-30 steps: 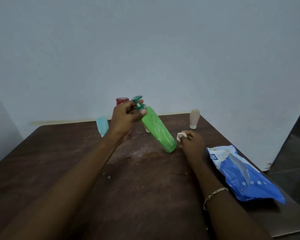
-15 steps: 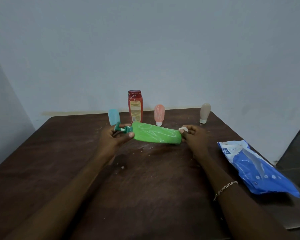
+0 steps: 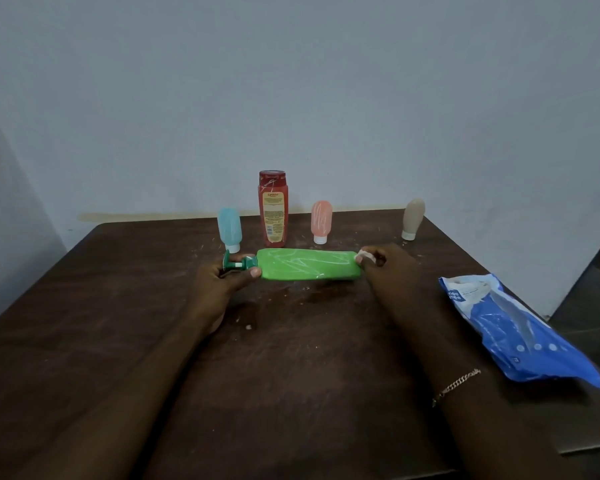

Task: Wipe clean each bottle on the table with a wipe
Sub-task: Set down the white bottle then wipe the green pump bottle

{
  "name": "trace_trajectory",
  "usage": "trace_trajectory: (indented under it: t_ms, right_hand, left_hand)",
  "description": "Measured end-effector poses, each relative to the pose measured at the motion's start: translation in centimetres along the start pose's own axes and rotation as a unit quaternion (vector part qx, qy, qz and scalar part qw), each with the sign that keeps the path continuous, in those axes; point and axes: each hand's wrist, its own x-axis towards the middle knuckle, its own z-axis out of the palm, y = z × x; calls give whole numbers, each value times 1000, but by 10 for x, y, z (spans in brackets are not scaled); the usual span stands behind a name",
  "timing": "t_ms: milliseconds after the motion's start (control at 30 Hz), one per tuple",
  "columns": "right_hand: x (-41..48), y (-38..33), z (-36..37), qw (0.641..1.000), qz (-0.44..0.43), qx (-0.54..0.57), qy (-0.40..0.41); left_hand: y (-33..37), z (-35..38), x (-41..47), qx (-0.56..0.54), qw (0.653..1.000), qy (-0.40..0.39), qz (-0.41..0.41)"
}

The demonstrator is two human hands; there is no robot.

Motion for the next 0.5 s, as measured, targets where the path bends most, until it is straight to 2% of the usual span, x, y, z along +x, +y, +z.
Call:
trace_trajectory:
  t_ms: [133,300,433,500]
  right_hand:
    - [-1,-7,5,992,-50,-110,-23]
    - [-10,-8,19,985,-117,-112,-61]
    - [-1,4,16,991,-56,-113,-52]
    - [0,2,16,991,-55,-114,-34]
  left_hand:
    - [-2,-1,1,-10,1000,-2,-14]
    - [-5,-2,4,-12,1000,24,1]
    - [-4,0,2,5,1000,20,17]
    - [-3,2,2,12,1000,12,18]
